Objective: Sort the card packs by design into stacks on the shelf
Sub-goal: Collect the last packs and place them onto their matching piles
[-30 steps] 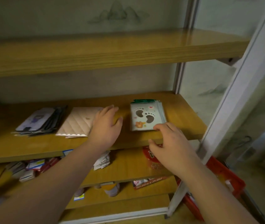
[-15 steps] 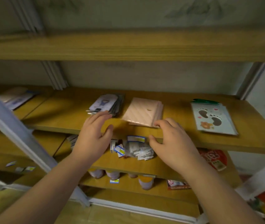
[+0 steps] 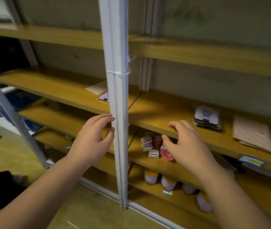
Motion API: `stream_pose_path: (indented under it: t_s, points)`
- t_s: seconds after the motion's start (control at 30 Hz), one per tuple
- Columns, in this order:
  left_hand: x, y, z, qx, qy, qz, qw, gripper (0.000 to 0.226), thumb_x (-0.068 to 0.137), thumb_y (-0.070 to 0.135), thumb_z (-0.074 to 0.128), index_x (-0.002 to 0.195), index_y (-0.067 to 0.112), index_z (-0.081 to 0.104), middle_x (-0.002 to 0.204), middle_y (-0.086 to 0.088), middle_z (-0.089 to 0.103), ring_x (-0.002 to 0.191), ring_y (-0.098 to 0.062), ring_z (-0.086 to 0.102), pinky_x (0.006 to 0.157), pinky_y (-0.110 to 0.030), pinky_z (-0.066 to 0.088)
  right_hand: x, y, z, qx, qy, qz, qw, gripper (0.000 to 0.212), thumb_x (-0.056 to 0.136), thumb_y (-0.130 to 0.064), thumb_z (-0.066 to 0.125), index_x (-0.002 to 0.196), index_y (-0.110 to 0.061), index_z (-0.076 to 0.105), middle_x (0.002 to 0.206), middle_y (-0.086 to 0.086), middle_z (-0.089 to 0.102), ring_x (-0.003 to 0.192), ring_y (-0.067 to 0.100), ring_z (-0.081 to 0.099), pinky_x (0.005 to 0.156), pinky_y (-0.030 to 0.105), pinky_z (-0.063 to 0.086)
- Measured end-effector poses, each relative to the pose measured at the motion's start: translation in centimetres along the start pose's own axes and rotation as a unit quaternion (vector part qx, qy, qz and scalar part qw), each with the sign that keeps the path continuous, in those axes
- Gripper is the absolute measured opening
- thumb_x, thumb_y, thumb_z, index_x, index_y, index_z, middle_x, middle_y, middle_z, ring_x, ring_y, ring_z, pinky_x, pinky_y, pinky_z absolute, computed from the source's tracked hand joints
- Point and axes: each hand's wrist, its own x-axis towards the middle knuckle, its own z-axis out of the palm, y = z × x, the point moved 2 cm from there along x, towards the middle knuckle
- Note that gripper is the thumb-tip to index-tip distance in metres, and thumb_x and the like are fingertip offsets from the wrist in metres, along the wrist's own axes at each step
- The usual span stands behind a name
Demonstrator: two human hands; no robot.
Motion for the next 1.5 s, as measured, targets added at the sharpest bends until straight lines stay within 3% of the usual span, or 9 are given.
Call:
stream_pose_path:
  t_s: [0.2, 0.37, 0.7, 0.87, 1.07, 1.17, 1.37, 1.5]
  points:
    - [0.3, -7.0, -4.6, 0.021, 0.011, -0.042, 0.999, 0.044, 0.096, 0.037, 0.053, 0.138, 0.026, 0.056, 0.144, 0.010, 0.052, 0.139, -0.007, 0.038, 0.107, -0.044, 0.046, 2.5, -7.4, 5.3, 0.003, -0.028, -0.030, 0.999, 0.046, 0.092, -0.045, 0.060, 0.134, -0.030, 0.051, 0.128, -0.014, 0.049, 0.121, 0.007, 0.045, 0.092, 0.023, 0.038]
    - [2.2, -10.9, -5.6, 0.059, 0.041, -0.060, 0.996, 0.045, 0.096, 0.035, 0.055, 0.140, 0.024, 0.055, 0.144, 0.008, 0.053, 0.140, -0.009, 0.036, 0.110, -0.031, 0.030, 4.3, -10.7, 9.5, 0.029, -0.074, -0.062, 0.995, 0.048, 0.093, -0.047, 0.057, 0.137, -0.033, 0.047, 0.132, -0.016, 0.046, 0.125, 0.005, 0.042, 0.097, 0.026, 0.041]
    - [7.4, -16.9, -5.9, 0.088, 0.053, -0.090, 0.991, 0.048, 0.091, 0.041, 0.054, 0.136, 0.026, 0.057, 0.140, 0.008, 0.056, 0.133, -0.007, 0.040, 0.104, -0.030, 0.035, 11.5, -15.8, 13.6, 0.077, -0.094, -0.129, 0.984, 0.047, 0.090, -0.051, 0.052, 0.133, -0.033, 0.049, 0.129, -0.015, 0.048, 0.122, 0.008, 0.045, 0.100, 0.028, 0.039]
    - [10.7, -19.8, -4.5, 0.082, 0.022, -0.100, 0.991, 0.048, 0.092, 0.041, 0.053, 0.138, 0.028, 0.054, 0.140, 0.007, 0.055, 0.133, -0.011, 0.042, 0.099, -0.027, 0.034, 14.1, -16.8, 15.5, 0.090, -0.118, -0.065, 0.987, 0.047, 0.089, -0.053, 0.054, 0.131, -0.034, 0.052, 0.128, -0.014, 0.052, 0.119, 0.010, 0.050, 0.101, 0.036, 0.046]
    - [16.6, -22.6, -2.1, 0.017, -0.016, -0.061, 0.998, 0.043, 0.091, 0.029, 0.060, 0.134, 0.021, 0.059, 0.136, 0.001, 0.060, 0.124, -0.021, 0.049, 0.094, -0.030, 0.039, 16.4, -17.8, 17.8, 0.061, -0.105, -0.003, 0.993, 0.049, 0.090, -0.056, 0.053, 0.135, -0.038, 0.047, 0.135, -0.018, 0.045, 0.123, 0.007, 0.045, 0.096, 0.034, 0.047]
    - [19.1, -24.2, -1.3, -0.007, -0.048, -0.033, 0.998, 0.041, 0.092, 0.028, 0.062, 0.132, 0.018, 0.061, 0.133, -0.002, 0.062, 0.118, -0.025, 0.052, 0.093, -0.035, 0.041, 17.3, -18.8, 19.0, 0.063, -0.088, 0.044, 0.993, 0.050, 0.091, -0.056, 0.053, 0.137, -0.041, 0.043, 0.135, -0.023, 0.041, 0.125, 0.003, 0.042, 0.094, 0.027, 0.043]
    - [24.1, -27.1, 0.1, -0.003, -0.086, -0.010, 0.996, 0.054, 0.091, 0.048, 0.059, 0.137, 0.020, 0.056, 0.134, -0.006, 0.060, 0.125, -0.028, 0.047, 0.100, -0.038, 0.039, 18.4, -20.5, 21.2, 0.039, -0.051, 0.132, 0.989, 0.049, 0.091, -0.053, 0.055, 0.138, -0.044, 0.040, 0.138, -0.023, 0.039, 0.121, 0.005, 0.047, 0.098, 0.035, 0.050]
    - [28.8, -26.8, 3.5, 0.143, -0.157, -0.028, 0.977, 0.081, 0.085, 0.077, 0.036, 0.140, 0.019, 0.048, 0.139, -0.014, 0.054, 0.127, -0.035, 0.046, 0.103, -0.042, 0.036, 17.7, -21.2, 21.8, 0.015, -0.024, 0.173, 0.984, 0.049, 0.091, -0.052, 0.057, 0.136, -0.042, 0.043, 0.132, -0.023, 0.042, 0.115, 0.003, 0.048, 0.086, 0.025, 0.045]
